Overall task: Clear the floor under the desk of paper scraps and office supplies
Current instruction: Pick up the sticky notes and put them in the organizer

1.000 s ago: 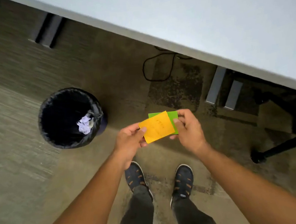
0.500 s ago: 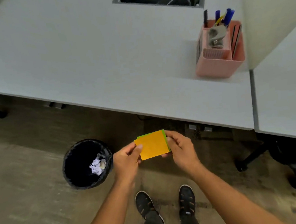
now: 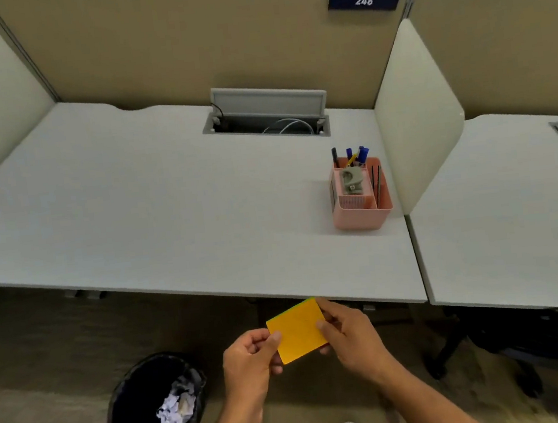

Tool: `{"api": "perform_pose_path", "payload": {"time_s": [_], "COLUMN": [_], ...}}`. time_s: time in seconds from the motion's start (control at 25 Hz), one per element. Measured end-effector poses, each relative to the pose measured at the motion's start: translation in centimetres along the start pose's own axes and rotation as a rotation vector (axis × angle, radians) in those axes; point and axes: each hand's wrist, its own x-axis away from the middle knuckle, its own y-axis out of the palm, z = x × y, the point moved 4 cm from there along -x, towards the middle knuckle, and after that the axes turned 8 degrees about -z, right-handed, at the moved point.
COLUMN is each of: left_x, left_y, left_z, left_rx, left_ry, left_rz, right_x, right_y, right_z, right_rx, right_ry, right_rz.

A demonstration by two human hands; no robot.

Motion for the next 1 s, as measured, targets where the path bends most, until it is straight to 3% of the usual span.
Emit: {"api": "perform_pose_path", "payload": {"time_s": [0.2, 0.48, 0.76, 1.0], "left_x": [-1.4, -6.0, -10.2, -12.8], "left_y": [3.1, 8.9, 10.7, 12.8], "left_z": [2.4, 7.2, 13.2, 14.6], "left_rx": [0.008, -0.005, -0.049, -0.077], "left_ry": [-0.031, -0.046, 0.005, -0.016], "left_rz": [-0.046, -0.112, 0.088, 0.18], "right_x": [-0.6, -7.1, -17.1, -21.7], "right_y": [-4.6, -15.2, -27.5, -29.2], "right_z": [-0.9, -2.0, -3.6, -0.9], "right_rx": [-0.115, -0.038, 0.205, 0.381], "right_ry": [0.103, 0.045, -0.152, -0.105], "right_rz": [0.155, 0.239, 0.43, 0.328]}}
